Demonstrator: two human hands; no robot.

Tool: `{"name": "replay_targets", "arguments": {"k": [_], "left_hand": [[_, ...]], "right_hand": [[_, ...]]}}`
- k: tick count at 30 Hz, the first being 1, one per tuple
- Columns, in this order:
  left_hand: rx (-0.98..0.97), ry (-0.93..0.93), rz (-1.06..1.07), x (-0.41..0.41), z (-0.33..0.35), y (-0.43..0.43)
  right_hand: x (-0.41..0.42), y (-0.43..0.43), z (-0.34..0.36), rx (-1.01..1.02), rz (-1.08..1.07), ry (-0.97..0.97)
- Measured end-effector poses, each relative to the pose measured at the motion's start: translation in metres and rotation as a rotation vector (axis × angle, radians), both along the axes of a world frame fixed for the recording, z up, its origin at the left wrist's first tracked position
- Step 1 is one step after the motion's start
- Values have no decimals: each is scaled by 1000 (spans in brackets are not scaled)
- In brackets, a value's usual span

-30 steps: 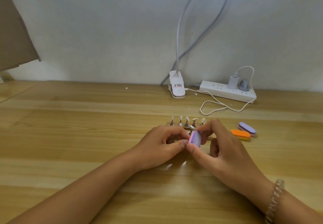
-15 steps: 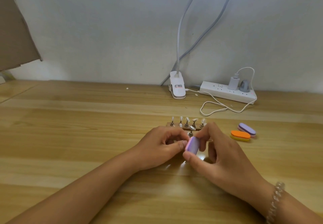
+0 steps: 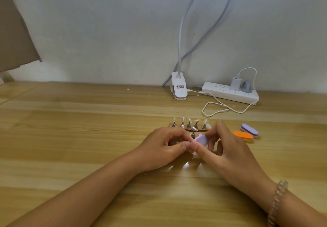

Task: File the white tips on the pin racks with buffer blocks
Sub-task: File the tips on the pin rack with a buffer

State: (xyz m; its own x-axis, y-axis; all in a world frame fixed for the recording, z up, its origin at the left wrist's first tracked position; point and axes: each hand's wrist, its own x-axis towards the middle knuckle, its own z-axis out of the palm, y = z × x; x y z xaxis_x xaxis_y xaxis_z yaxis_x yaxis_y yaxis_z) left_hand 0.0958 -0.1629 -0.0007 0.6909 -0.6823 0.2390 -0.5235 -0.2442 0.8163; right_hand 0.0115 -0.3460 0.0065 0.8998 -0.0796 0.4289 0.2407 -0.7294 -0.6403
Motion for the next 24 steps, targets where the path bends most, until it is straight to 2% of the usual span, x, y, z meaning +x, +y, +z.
{"name": "replay_targets", "arguments": {"k": [3,7,11,12,15,17,19,21,24], "left_hand": [[-16,1,5,-2,1,-1],[-34,16,-18,-1,0,-1],[-57,28,5,1,-2,-1],[-71,35,3,1,-2,-1],[-71,41,19,0,-3,-2],[-61,40,32,1,-5,-2],[-65,31,29,2,-6,-2],[-59,25,21,2,-6,-2],[-31,-7,18,4,-5,-1]], "right_hand": [[-5,5,0,-81,86,-14],[-2,1,2,-18,-31,-14],[-6,9,2,-134,77,-55],[-7,10,3,-78,84,-60],[-2,1,8,305,5,-90],[0,-4,10,390,-23,-73],[-4,1,9,285,50,-7],[-6,6,5,85,112,83],[-3,1,3,-28,27,79]]}}
